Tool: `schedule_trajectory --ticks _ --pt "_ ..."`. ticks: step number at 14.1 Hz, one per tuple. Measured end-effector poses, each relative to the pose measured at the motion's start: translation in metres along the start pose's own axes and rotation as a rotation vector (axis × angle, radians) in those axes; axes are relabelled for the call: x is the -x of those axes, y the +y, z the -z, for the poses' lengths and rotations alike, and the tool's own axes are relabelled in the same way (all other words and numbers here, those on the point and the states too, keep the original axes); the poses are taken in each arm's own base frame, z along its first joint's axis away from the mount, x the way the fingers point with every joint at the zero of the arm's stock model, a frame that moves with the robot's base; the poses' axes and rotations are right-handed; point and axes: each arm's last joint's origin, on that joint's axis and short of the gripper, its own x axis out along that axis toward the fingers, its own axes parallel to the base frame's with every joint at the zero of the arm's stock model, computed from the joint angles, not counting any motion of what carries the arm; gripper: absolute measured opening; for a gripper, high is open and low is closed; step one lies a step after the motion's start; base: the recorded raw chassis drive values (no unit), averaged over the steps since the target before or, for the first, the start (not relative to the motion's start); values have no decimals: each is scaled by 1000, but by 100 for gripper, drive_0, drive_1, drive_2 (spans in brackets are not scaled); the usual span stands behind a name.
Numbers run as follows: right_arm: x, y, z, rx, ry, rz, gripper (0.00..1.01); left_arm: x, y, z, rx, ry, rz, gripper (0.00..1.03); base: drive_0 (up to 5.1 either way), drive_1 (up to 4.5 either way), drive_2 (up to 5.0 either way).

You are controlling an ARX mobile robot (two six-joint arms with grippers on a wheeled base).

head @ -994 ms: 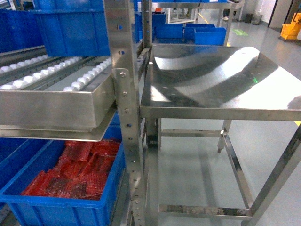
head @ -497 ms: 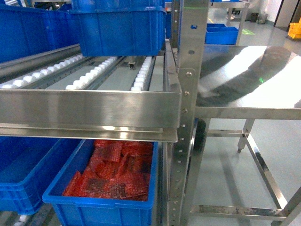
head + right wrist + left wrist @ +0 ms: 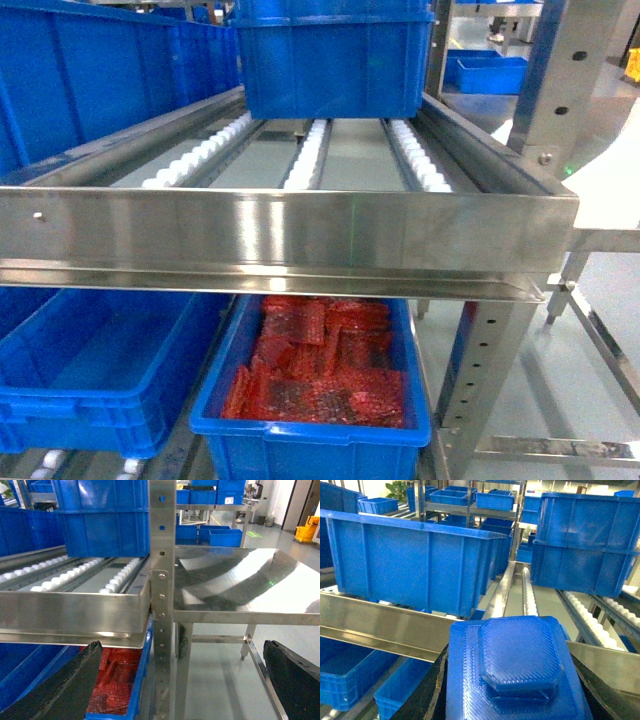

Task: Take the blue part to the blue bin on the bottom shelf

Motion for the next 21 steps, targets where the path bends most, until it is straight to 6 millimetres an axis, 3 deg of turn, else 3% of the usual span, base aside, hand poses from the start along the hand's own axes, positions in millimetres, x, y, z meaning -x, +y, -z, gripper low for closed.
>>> schedule_trajectory --ticks 10,21 --pt "0 0 0 0 0 0 98 0 0 0 -1 1 -1 43 -477 261 204" --pt "0 0 0 0 1 -3 98 0 0 0 0 -1 -3 43 0 0 0"
